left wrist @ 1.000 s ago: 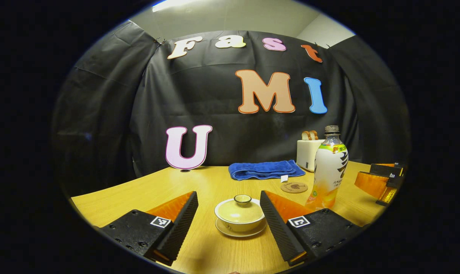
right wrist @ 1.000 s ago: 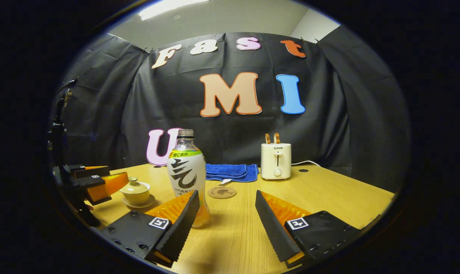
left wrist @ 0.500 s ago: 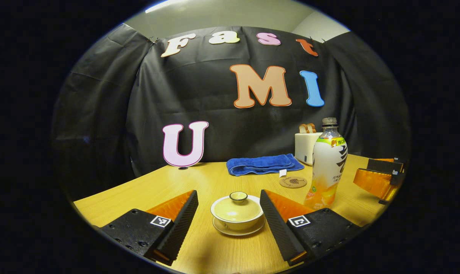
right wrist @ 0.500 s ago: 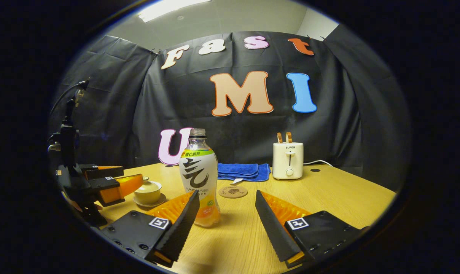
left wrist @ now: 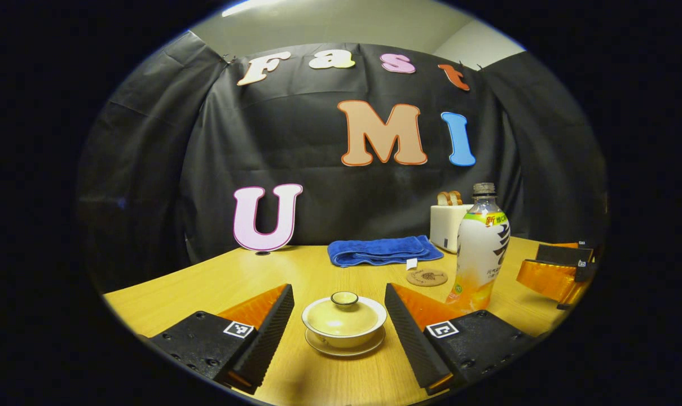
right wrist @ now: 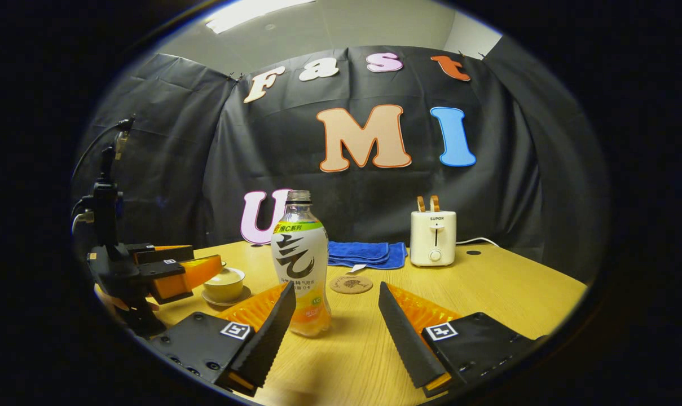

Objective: Open the teacup lid with one hand, grasp the water bottle and pour water into the teacup with the other hand; after pouring, place the water bottle on the coaster and then close the teacup lid.

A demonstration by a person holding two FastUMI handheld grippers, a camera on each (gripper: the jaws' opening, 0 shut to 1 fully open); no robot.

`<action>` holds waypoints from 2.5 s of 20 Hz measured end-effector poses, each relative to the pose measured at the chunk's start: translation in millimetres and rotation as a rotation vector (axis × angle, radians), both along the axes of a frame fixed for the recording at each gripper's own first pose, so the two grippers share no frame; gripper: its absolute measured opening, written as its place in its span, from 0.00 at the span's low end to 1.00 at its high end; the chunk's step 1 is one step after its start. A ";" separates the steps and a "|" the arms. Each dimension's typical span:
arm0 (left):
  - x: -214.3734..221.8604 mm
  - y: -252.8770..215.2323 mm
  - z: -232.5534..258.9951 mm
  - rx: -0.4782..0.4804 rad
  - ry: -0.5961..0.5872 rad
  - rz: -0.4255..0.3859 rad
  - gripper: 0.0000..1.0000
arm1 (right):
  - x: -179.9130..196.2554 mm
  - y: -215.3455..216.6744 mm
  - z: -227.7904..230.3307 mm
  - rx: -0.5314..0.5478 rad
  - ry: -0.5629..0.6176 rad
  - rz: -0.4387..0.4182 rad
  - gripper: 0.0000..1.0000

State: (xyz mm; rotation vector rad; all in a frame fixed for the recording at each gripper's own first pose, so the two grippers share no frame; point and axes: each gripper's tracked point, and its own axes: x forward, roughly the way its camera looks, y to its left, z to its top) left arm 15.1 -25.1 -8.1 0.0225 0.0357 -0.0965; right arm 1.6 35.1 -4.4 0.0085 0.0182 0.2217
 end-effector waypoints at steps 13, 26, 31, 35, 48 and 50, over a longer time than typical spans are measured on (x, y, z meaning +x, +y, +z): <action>32.0 -8.4 -16.1 0.046 0.144 -0.034 0.75 | 18.9 -6.0 -10.9 0.060 0.089 -0.006 0.94; 35.1 -5.5 -18.1 0.091 0.176 -0.035 0.28 | 20.3 -1.5 -11.8 0.020 0.080 -0.002 0.96; 34.6 -6.1 -16.9 0.044 0.149 -0.038 0.24 | 19.3 1.6 -13.6 0.000 0.085 0.004 0.94; 34.4 -4.5 -12.8 -0.027 0.130 -0.043 0.22 | 18.8 4.3 -16.2 -0.016 0.095 0.013 0.94; 21.2 24.1 20.8 -0.132 0.066 -0.028 0.22 | 25.0 21.6 -19.2 -0.042 0.108 0.046 0.96; 17.9 34.1 22.9 -0.144 0.065 -0.014 0.22 | 26.9 25.0 -19.8 -0.049 0.111 0.051 0.96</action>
